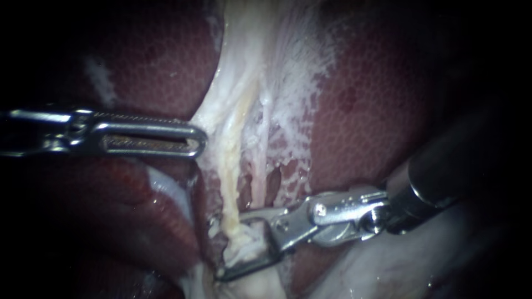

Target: Clipping first clip left tube

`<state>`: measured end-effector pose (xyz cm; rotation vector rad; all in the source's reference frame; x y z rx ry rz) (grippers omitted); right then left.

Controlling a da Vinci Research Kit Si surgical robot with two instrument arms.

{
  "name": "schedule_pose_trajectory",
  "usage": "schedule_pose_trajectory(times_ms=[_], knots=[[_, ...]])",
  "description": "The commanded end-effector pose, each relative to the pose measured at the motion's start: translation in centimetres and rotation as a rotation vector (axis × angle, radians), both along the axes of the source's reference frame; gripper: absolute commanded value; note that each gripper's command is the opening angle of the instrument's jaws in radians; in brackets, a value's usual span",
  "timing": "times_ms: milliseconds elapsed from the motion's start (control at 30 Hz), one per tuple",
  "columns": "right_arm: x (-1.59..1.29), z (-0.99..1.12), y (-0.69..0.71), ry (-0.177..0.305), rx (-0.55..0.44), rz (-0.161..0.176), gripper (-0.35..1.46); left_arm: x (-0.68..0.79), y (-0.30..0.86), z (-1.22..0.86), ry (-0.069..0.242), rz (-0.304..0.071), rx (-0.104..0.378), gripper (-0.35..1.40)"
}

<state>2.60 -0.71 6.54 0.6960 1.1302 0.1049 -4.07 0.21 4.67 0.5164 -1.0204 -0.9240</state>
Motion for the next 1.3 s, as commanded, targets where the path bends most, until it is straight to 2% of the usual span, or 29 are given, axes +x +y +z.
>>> schedule_pose_trajectory(times_ms=[33, 400, 467, 567, 733, 1300], knots=[[0.0, 0.01, 0.0, 0.0, -0.001, 0.001, 0.58, 0.0, 0.0, 0.0, 0.0, 0.0, -0.001, -0.35], [-0.04, 0.07, 0.13, 0.001, 0.003, 0.001, 0.44, 0.0, -0.01, 0.01, 0.0, 0.0, -0.001, -0.35], [-0.05, 0.06, 0.17, -0.009, 0.026, 0.007, 0.31, 0.0, -0.01, 0.01, 0.0, 0.0, -0.001, -0.35], [-0.06, 0.02, 0.21, -0.015, 0.054, 0.005, -0.12, 0.0, -0.01, 0.01, 0.0, 0.0, -0.001, -0.35], [-0.04, -0.02, 0.26, -0.017, 0.063, 0.007, -0.34, -0.01, -0.01, 0.02, 0.001, 0.0, -0.002, -0.35], [-0.05, -0.01, 0.27, -0.019, 0.068, 0.006, -0.34, -0.03, -0.01, 0.02, 0.001, -0.001, -0.002, -0.35]])
